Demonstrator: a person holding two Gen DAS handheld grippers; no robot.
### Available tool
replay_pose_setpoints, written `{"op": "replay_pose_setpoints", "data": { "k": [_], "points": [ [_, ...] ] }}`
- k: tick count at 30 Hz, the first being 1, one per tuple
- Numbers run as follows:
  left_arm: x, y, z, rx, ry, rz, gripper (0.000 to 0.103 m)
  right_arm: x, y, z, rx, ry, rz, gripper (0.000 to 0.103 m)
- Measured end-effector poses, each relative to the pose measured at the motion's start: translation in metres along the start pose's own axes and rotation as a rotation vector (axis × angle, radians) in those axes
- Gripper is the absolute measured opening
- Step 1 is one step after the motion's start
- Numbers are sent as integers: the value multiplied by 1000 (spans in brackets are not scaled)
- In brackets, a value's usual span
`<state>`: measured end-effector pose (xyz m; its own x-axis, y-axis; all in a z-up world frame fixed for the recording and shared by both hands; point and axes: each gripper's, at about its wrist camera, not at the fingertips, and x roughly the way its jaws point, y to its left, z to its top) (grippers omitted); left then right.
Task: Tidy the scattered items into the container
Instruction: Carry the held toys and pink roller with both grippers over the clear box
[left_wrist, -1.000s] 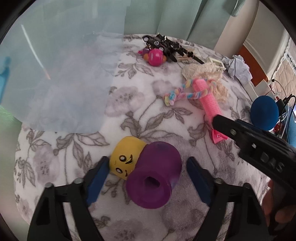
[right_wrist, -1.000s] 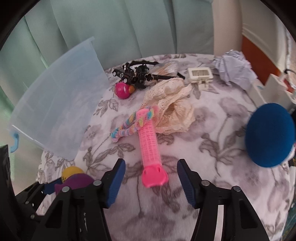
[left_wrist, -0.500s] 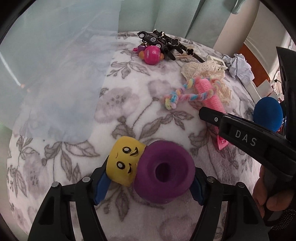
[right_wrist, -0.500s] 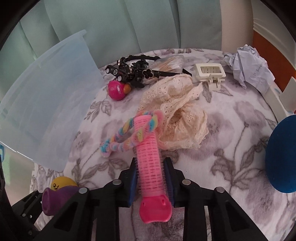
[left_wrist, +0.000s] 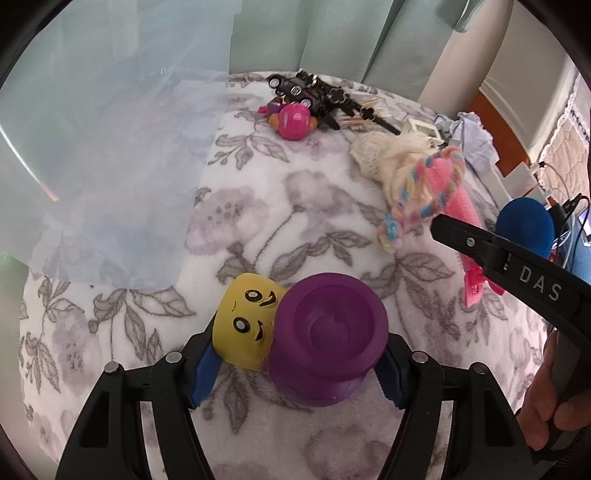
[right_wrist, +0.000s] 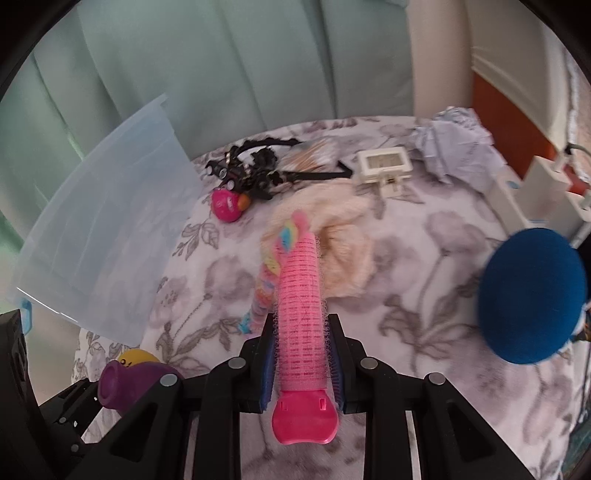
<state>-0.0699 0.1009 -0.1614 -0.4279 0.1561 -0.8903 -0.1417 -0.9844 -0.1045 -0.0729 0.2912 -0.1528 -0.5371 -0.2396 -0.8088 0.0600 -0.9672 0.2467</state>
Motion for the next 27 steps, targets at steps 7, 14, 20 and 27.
{"op": "replay_pose_setpoints", "data": {
  "k": [7, 14, 20, 27],
  "points": [
    [-35, -7, 5, 27, -56, -13, 72, -37, -10, 6, 34, -82, -16, 27],
    [-63, -18, 26, 36, -136, -12, 72, -56, -2, 21, -28, -129, -82, 27],
    [-81, -25, 30, 54, -174, -10, 72, -41, -20, 8, 38, -59, -69, 27],
    [-94, -28, 33, 54, -193, -10, 72, -67, -28, 2, 97, -109, -51, 27]
  ]
}}
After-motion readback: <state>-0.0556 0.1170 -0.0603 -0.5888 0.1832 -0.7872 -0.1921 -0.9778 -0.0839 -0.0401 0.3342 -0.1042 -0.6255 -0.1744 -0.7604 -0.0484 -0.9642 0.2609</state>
